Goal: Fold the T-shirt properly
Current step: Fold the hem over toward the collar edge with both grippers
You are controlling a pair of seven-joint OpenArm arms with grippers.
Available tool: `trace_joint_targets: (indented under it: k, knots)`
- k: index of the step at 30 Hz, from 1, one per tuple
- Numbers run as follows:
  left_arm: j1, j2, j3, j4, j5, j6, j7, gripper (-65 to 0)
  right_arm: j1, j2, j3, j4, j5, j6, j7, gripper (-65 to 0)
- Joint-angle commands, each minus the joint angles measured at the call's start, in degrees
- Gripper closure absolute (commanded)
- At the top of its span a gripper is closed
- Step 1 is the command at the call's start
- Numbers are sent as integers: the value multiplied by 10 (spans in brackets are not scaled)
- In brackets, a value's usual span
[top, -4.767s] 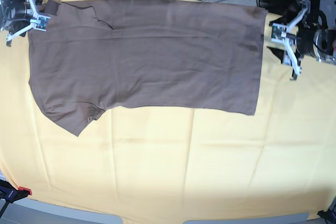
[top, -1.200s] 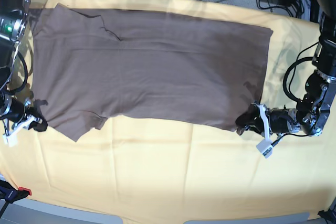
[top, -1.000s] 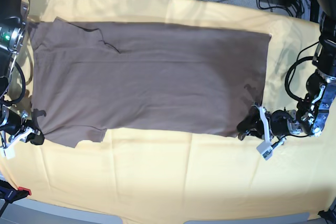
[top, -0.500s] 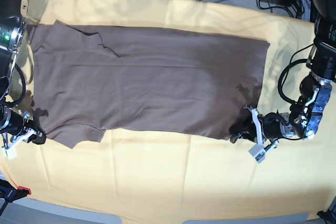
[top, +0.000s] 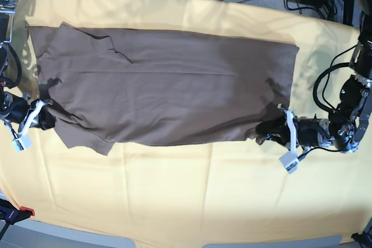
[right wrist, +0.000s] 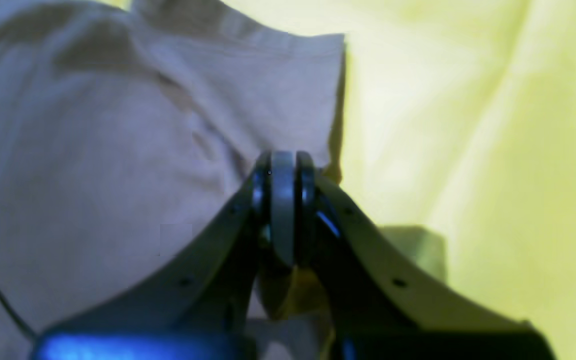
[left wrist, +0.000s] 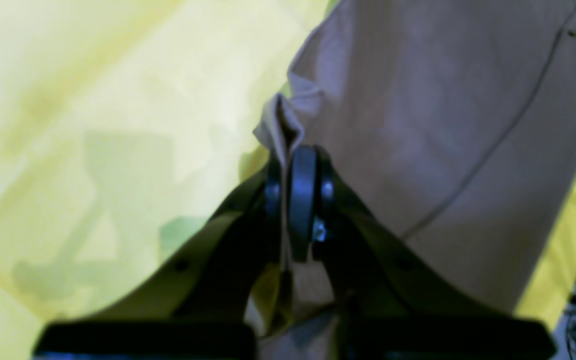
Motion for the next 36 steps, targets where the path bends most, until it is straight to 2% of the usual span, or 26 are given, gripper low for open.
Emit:
trace_joint_targets:
  k: [1, 5, 9, 12, 16, 19, 25, 30, 32, 36]
  knots:
    - [-16, -19, -7, 10, -17, -3, 1, 0, 7, 18, 5, 10, 9, 3, 8, 0]
    - [2, -45, -7, 22, -34, -3, 10, 0, -12, 35, 5, 10, 9, 3, 7, 0]
    - [29, -53, -7, 27, -38, -3, 16, 0, -15, 40, 5, 10, 9, 3, 6, 0]
    - [45, -57, -7, 47, -75, -3, 63, 0, -15, 42, 5, 10, 13, 3, -10, 0]
    - [50, -72, -7, 88, -116, -3, 127, 0, -15, 52, 5, 10, 73, 3, -63, 0]
    - [50, -92, -7, 119, -123, -3, 133, 0, -15, 61, 5, 10, 88, 3, -84, 0]
    - [50, -128, -7, 137, -129, -3, 139, 0, -15, 69, 5, 10, 84, 3, -90, 0]
    - [51, -136, -7, 137, -203, -3, 214, 0, -18, 77, 5, 10, 86, 3, -110, 0]
    - [50, -137, -7, 138, -203, -3, 246, 0, -19, 79, 5, 10, 97, 3, -120, 0]
    - [51, -137, -7, 140, -203, -3, 255, 0, -34, 83, 5, 10, 114, 3, -132, 0]
